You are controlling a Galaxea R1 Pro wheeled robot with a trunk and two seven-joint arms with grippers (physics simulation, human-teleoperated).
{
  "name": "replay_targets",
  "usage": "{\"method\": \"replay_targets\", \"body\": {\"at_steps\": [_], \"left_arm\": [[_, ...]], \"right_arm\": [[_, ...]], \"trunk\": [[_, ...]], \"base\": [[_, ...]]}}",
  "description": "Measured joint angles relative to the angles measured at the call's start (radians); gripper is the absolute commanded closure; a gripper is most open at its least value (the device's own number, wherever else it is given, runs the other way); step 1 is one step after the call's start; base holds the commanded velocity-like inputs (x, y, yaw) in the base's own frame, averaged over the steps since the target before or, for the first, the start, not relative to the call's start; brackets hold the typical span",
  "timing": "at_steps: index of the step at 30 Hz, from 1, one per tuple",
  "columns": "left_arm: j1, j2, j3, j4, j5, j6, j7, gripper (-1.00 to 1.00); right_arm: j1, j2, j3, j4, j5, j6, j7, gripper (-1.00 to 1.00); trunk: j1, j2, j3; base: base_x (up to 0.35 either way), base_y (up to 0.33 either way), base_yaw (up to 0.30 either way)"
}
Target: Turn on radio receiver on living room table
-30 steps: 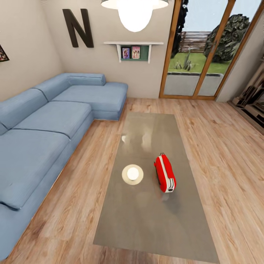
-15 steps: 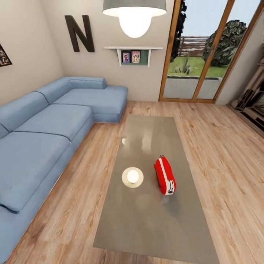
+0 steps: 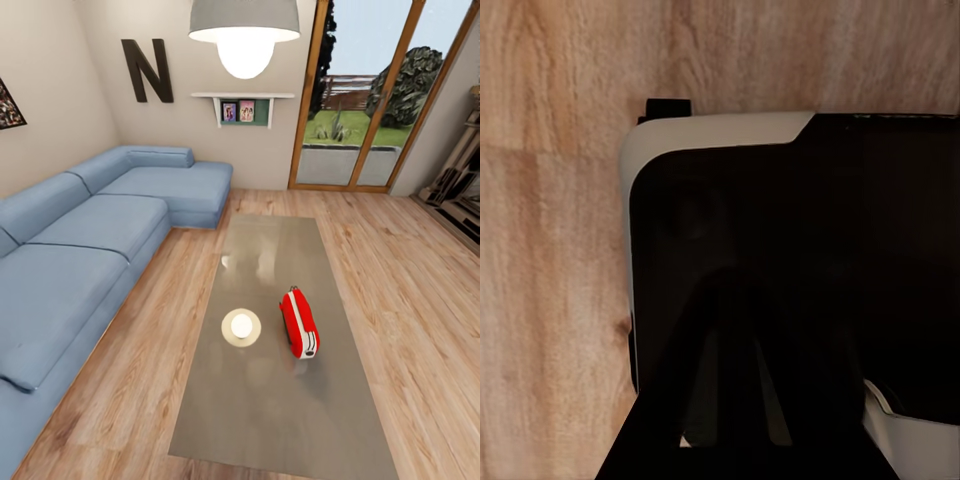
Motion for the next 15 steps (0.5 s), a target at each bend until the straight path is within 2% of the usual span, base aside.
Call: {"method": "replay_targets", "body": {"at_steps": [15], "left_arm": [[0.0, 0.0, 0.0, 0.0, -0.001, 0.0, 0.0, 1.0]], "right_arm": [[0.0, 0.0, 0.0, 0.0, -0.001, 0.001, 0.0, -1.0]], "trunk": [[0.0, 0.0, 0.022]], "base": [[0.0, 0.0, 0.0]]}}
